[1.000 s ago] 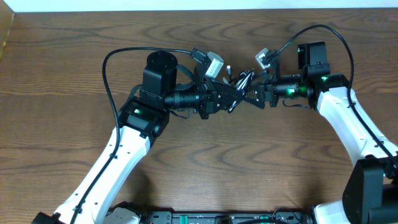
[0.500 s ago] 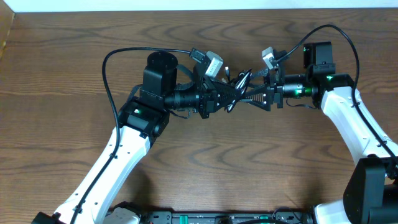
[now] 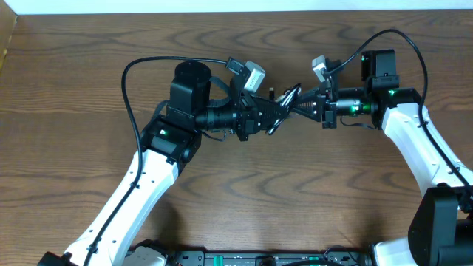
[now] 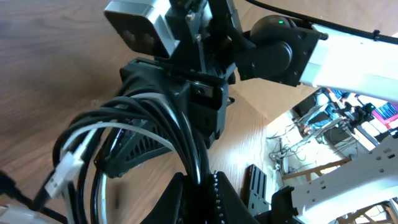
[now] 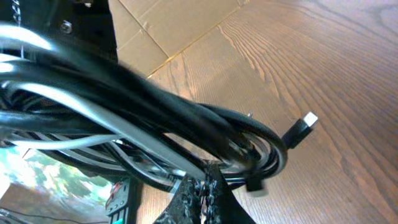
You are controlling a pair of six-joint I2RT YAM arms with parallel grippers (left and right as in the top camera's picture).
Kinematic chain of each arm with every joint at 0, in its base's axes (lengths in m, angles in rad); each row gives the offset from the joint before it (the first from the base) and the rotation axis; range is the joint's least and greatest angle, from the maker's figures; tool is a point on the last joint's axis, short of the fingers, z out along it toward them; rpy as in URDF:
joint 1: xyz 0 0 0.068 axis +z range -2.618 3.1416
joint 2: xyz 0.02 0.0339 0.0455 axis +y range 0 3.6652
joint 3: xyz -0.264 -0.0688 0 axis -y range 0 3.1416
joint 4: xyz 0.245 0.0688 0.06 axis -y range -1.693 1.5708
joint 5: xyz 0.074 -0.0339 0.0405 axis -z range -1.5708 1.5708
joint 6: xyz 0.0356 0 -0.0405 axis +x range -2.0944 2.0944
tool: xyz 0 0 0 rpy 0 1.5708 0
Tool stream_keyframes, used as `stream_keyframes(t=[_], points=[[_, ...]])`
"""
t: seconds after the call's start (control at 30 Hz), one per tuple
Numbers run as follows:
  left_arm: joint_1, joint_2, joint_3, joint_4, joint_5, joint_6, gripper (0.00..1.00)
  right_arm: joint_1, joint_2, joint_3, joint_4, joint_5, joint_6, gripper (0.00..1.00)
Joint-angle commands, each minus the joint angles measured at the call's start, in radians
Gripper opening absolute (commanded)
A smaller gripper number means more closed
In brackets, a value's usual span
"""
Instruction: Untangle cables
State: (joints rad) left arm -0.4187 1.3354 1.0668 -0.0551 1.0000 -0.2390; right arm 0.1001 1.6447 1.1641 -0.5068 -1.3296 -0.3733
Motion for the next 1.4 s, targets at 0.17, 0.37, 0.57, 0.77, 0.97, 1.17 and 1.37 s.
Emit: stream_keyframes(t=[0.17, 0.37, 0.57, 0.77, 0.97, 1.17, 1.37], points=[[0.004, 0.002, 0.002, 0.004, -0.006, 0.016, 0.08, 0.004, -0.005, -0.001, -0.002, -0.026, -0.005, 0.01], [0.004, 0.002, 0.002, -0.009, -0.006, 0.016, 0.08, 0.004, -0.005, -0.001, -0.002, 0.184, 0.094, 0.01], [0.004, 0.002, 0.001, -0.012, -0.006, 0.017, 0.08, 0.003, -0.005, -0.001, 0.002, 0.227, 0.100, 0.01], [0.004, 0.002, 0.001, -0.015, -0.006, 0.021, 0.08, 0.005, -0.005, -0.001, 0.000, 0.151, 0.098, 0.47], [0.004, 0.004, 0.001, -0.061, -0.019, 0.074, 0.08, -0.015, -0.005, -0.001, 0.006, 0.027, 0.043, 0.66], [0.004, 0.004, 0.001, -0.132, -0.043, 0.111, 0.08, -0.072, -0.011, -0.001, 0.007, 0.008, 0.043, 0.69], [0.003, 0.004, 0.001, -0.130, 0.005, 0.111, 0.08, -0.071, -0.012, -0.001, 0.043, 0.009, 0.043, 0.75]])
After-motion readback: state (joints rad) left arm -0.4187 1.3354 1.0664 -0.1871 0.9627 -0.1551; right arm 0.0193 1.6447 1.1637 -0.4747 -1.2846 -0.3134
